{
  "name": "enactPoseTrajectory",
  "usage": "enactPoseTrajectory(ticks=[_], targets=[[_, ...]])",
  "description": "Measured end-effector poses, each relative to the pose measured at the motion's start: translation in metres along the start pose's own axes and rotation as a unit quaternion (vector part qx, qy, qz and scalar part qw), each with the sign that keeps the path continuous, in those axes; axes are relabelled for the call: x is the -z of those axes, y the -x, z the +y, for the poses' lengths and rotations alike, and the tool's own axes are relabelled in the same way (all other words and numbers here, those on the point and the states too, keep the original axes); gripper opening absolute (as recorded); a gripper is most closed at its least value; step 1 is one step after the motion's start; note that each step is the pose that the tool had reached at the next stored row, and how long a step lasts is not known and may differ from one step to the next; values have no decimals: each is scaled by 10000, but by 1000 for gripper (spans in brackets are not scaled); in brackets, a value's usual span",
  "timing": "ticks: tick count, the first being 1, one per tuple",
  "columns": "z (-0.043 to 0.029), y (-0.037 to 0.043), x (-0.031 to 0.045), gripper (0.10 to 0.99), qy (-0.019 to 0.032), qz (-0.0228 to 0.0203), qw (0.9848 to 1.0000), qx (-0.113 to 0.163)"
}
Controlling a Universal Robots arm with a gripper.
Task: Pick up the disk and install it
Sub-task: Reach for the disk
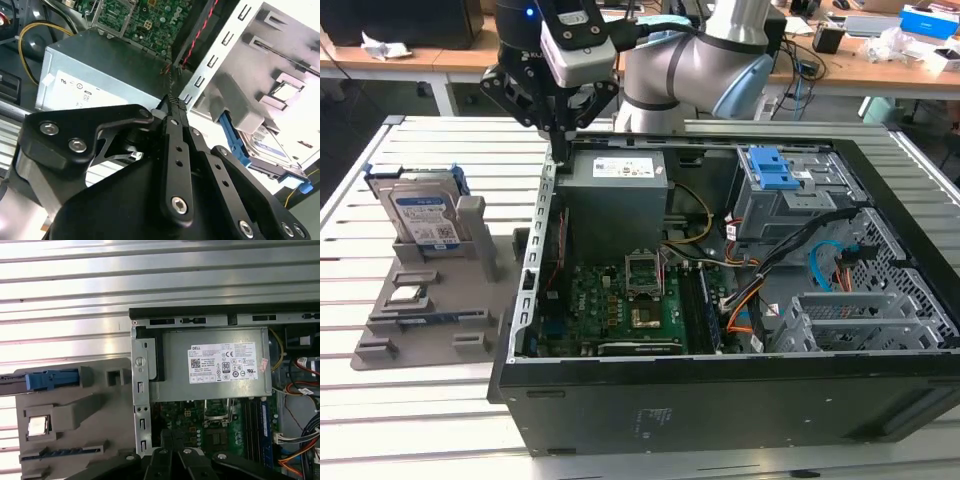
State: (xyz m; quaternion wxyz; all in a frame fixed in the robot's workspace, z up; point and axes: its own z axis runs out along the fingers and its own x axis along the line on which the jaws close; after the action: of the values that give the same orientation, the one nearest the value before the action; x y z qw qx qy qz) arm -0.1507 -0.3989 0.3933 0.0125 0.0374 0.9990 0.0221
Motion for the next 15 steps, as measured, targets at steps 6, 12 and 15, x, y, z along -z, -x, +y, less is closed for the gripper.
enactPoseTrajectory(ticks=[6,12,15], targets=[[-15,-197,6,106,0,0,10000,0],[-27,-365,9,106,0,0,10000,0],[-32,-432,11,106,0,0,10000,-1]])
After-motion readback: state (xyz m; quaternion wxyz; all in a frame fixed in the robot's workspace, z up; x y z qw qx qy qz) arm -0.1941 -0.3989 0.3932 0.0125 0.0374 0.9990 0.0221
